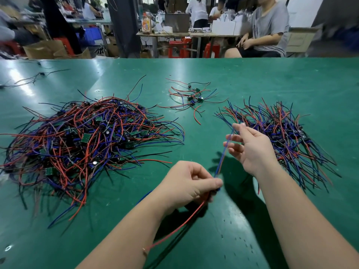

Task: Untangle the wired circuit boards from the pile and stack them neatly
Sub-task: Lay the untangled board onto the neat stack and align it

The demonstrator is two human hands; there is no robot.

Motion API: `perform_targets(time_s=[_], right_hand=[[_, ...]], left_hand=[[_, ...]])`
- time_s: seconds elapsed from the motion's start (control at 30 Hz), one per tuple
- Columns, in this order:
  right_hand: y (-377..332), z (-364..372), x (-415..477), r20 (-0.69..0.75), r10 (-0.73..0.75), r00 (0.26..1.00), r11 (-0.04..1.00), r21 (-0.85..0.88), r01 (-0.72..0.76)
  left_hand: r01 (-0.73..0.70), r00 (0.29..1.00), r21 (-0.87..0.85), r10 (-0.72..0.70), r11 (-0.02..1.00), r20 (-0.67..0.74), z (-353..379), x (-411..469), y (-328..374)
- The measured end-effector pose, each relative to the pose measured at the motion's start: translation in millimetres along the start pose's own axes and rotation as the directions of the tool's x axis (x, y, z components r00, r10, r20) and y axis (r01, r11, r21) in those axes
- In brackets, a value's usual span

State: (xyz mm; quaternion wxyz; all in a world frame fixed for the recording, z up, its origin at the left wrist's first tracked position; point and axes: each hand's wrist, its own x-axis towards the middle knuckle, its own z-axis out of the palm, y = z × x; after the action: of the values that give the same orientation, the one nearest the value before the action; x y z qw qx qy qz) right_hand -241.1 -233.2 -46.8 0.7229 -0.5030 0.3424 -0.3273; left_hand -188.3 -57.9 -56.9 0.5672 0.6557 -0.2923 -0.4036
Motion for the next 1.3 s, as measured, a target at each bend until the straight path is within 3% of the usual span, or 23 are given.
perform_targets(time_s=[0.07,0.13,0.2,0.27,0.33,0.5,0.6,0.7,0.83,0.93,1.07,1.2,1.3], right_hand=[[0,-1,-1,0.023,0.024,0.999,0.997,-0.071,-0.022],[3,2,-9,0.171,0.034,0.985,0.974,-0.228,0.006],[9,11,-23,0.387,0.035,0.922,0.938,-0.33,0.103],[15,22,-35,0.48,-0.01,0.877,0.858,-0.447,0.254],[19,30,-38,0.443,-0.083,0.893,0.785,-0.523,0.332],[-9,16,-23,0.242,-0.254,0.937,0.791,-0.506,0.345],[-41,-16,1,0.086,-0.383,0.92,0.7,-0.623,0.35],[-62,-54,32,-0.073,-0.491,0.868,0.521,-0.823,0.225],[-57,-104,67,-0.186,-0.458,0.869,0.32,-0.947,-0.034],[-45,-126,75,-0.25,-0.389,0.887,0.291,-0.947,-0.139],[-48,-128,83,-0.266,-0.359,0.894,0.259,-0.949,-0.179],[-52,-124,81,-0.291,-0.344,0.893,0.213,-0.95,-0.228],[-58,-110,74,-0.271,-0.323,0.907,0.093,-0.962,-0.255]], left_hand=[[-0.048,0.984,-0.087,0.033,0.995,-0.175,-4,5,1],[-0.094,0.941,-0.161,0.035,0.982,-0.337,-11,10,2],[-0.128,0.908,-0.202,0.032,0.971,-0.418,-17,14,1],[-0.156,0.897,-0.183,0.061,0.971,-0.438,-19,15,-1],[-0.183,0.902,-0.129,0.114,0.975,-0.416,-19,14,-2],[-0.157,0.954,-0.059,0.135,0.986,-0.268,-20,14,-1],[-0.116,0.927,-0.022,0.101,0.993,-0.361,-24,16,-4],[-0.07,0.859,0.239,0.18,0.969,-0.478,-32,20,-9],[-0.021,0.758,0.579,0.391,0.815,-0.523,-47,16,-7],[0.097,0.687,0.745,0.498,0.66,-0.53,-70,17,-9],[0.313,0.768,0.789,0.348,0.529,-0.538,-72,20,-12],[0.297,0.83,0.898,0.378,0.323,-0.411,-59,19,-14],[0.38,0.849,0.893,0.292,0.241,-0.44,-55,18,-14]])
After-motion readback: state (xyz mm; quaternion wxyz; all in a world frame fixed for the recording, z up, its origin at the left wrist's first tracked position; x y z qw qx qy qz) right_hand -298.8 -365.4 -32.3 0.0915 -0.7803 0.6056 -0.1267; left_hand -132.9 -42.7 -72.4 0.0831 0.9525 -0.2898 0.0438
